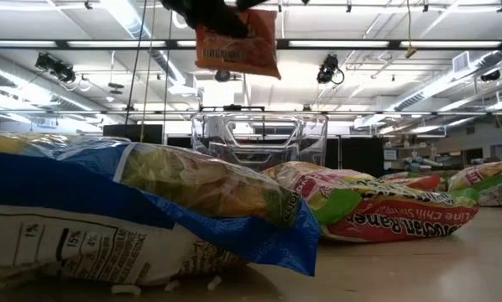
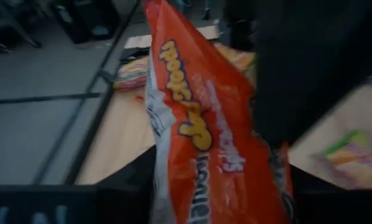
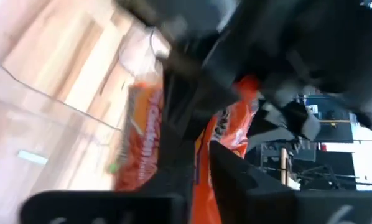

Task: Sort Maruchan noodles
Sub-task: Put the bottom orange noodle pack into the top transparent bin

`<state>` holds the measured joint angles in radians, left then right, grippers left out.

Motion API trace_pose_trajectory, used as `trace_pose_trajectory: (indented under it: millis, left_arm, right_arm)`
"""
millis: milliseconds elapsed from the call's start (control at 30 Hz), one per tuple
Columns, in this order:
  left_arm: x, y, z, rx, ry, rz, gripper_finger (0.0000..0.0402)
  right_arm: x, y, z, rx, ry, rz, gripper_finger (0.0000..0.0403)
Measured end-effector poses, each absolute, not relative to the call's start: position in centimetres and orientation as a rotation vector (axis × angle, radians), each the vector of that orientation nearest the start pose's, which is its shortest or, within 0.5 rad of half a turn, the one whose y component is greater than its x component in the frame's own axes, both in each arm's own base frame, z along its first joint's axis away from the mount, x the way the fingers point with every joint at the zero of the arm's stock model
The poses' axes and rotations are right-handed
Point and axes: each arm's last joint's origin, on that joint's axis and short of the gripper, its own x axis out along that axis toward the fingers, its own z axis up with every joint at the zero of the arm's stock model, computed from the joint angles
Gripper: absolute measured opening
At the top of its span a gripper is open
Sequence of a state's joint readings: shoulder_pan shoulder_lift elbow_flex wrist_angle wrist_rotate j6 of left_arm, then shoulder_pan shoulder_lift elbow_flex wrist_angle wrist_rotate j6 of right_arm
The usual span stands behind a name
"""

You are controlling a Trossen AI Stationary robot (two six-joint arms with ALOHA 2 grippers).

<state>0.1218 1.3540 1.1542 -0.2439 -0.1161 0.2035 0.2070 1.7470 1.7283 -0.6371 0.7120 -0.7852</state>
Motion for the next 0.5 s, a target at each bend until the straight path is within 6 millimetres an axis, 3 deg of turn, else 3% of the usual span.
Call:
trace_pose_trajectory:
  millis: [133, 267, 400, 500]
  left_arm:
    - [28.8, 4.8, 33.9, 0.289, 0.469, 0.259, 0.0144]
    - [26.1, 5.7, 35.0, 0.384, 0.547, 0.329, 0.0144]
    - [21.5, 6.3, 35.6, 0.525, 0.754, 0.386, 0.0144]
    - [17.8, 7.1, 35.0, 0.543, 0.979, 0.394, 0.0144]
  right_arm:
    - [36.2, 6.1, 39.0, -0.933, 0.661, -0.279, 0.0117]
    - [33.2, 5.5, 42.2, -0.810, 0.562, -0.304, 0.0181]
    - [29.8, 4.9, 44.5, -0.651, 0.492, -0.273, 0.0225]
    - [28.0, 4.6, 44.6, -0.579, 0.488, -0.261, 0.0238]
